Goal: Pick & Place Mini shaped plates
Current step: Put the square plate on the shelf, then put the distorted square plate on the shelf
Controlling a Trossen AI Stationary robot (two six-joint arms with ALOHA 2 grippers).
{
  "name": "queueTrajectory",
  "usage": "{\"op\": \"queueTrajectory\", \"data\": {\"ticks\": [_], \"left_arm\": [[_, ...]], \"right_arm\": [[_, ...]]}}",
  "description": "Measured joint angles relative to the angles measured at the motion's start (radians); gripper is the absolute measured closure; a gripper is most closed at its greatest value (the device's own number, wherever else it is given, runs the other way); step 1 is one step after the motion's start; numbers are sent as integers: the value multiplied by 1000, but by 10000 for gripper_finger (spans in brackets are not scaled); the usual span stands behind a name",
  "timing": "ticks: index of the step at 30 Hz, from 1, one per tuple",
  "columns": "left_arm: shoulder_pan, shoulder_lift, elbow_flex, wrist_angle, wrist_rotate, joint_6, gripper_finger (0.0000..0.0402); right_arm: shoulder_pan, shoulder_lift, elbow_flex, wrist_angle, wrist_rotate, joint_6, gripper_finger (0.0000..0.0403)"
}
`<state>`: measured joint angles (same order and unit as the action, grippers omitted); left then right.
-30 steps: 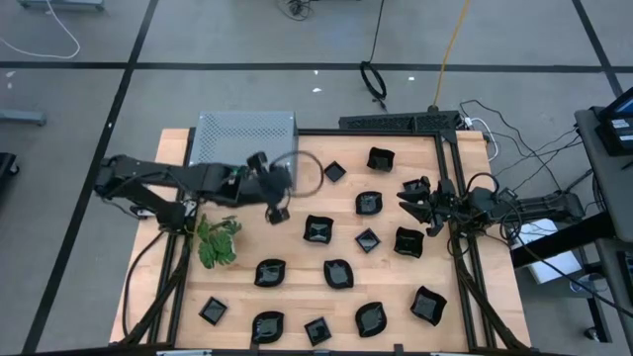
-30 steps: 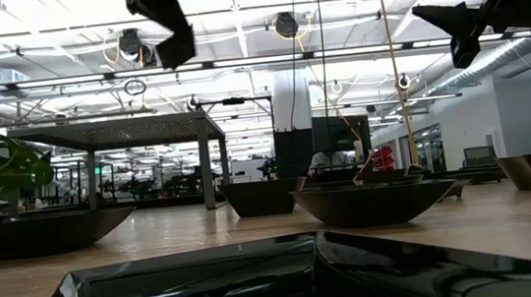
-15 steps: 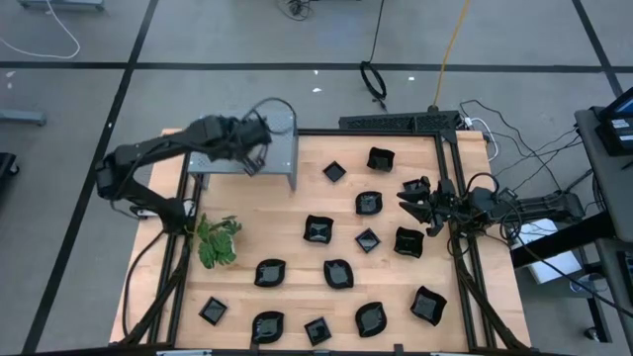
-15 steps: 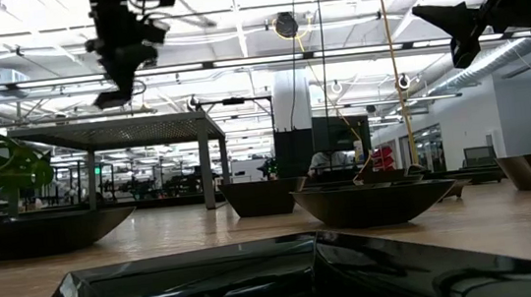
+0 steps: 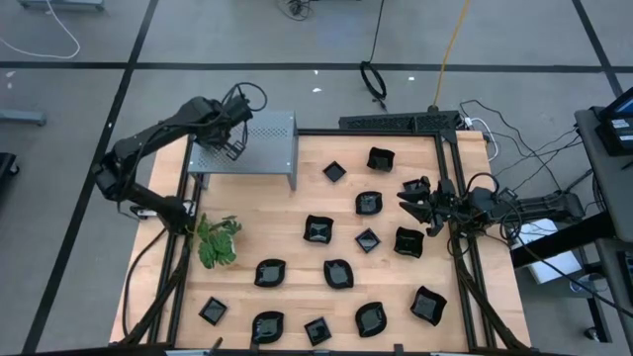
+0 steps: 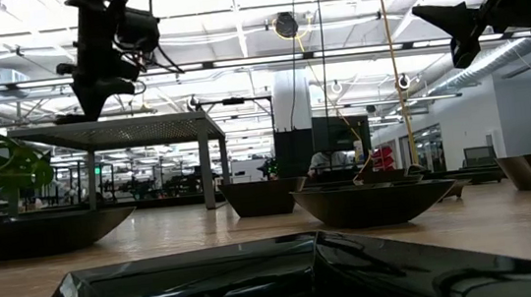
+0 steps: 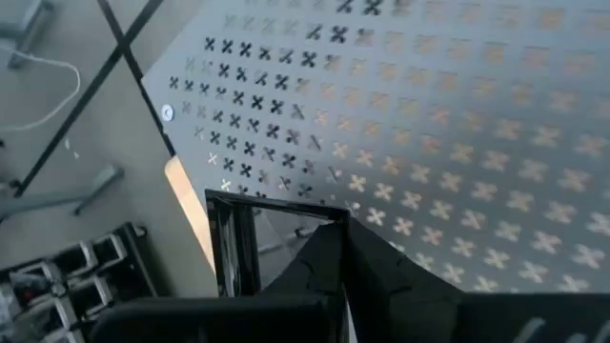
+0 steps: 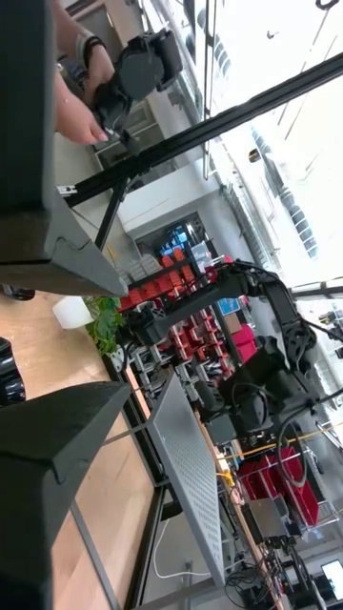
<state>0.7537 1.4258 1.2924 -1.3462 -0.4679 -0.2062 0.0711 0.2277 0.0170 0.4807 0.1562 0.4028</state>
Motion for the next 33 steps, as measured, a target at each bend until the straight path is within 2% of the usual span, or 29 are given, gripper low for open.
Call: {"op": "queueTrajectory", "data": {"ticks": [5, 9, 15, 20, 26, 33], "left_arm": [[27, 0, -2, 38, 50, 22, 377], [27, 0, -2, 66, 51, 18, 371], [27, 0, -2, 77, 74, -75, 360], [27, 0, 6, 67, 76, -75, 306], [-2, 0, 45, 67, 106, 24, 236], [-95, 0, 106, 112, 212, 98, 211]], "right_arm": [[0, 0, 0, 0, 0, 0, 259], [0, 0, 0, 0, 0, 0, 259], [0, 0, 0, 0, 0, 0, 259], [0, 0, 0, 0, 0, 0, 259], [0, 0, 0, 0, 0, 0, 259], [0, 0, 0, 0, 0, 0, 259]]}}
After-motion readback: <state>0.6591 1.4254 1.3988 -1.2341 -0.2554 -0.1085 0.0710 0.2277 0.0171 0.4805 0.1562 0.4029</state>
